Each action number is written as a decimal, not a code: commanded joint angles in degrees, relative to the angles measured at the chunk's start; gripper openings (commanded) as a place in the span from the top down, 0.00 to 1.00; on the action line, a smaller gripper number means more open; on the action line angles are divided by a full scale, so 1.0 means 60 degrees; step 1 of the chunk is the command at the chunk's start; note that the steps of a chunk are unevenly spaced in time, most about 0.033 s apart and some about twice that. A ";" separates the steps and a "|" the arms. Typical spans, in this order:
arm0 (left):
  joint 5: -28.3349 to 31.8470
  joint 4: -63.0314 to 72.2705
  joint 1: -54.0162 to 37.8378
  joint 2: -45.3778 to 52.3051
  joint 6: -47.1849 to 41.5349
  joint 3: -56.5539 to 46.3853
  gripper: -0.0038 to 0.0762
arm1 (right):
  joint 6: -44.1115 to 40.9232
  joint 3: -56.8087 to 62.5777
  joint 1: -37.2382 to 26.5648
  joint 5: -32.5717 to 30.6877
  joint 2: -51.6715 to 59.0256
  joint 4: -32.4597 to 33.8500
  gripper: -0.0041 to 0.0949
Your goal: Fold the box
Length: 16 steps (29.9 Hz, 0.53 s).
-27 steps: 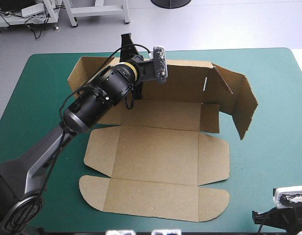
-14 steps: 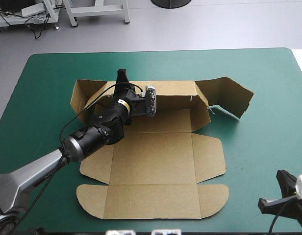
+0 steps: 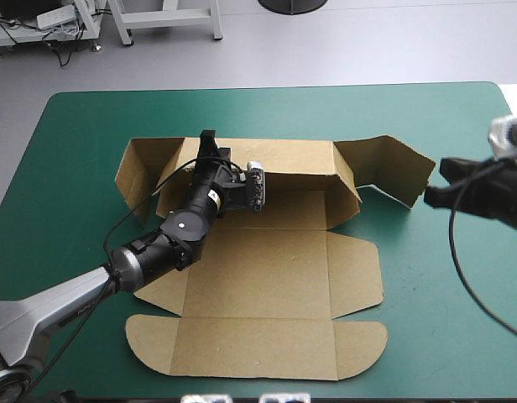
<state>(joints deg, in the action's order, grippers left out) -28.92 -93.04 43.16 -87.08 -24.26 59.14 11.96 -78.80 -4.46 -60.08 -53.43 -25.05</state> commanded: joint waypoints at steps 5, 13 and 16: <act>-0.0396 -0.0361 0.0052 0.0311 -0.0358 0.0173 0.97 | 0.0623 -0.2871 0.0027 0.0056 -0.3764 -0.1450 0.96; -0.0865 -0.0437 0.0052 0.0311 -0.0750 0.0173 0.97 | 0.0603 -0.6478 0.0027 -0.1596 -0.7852 -0.2484 0.96; -0.1103 -0.0852 0.0052 0.0311 -0.2009 0.0173 0.97 | 0.0243 -0.7624 0.0027 -0.1999 -0.8904 -0.2200 0.96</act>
<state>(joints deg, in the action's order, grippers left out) -31.73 -94.88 43.16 -87.19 -30.08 59.10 14.90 -117.93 -4.44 -70.44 -104.97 -36.84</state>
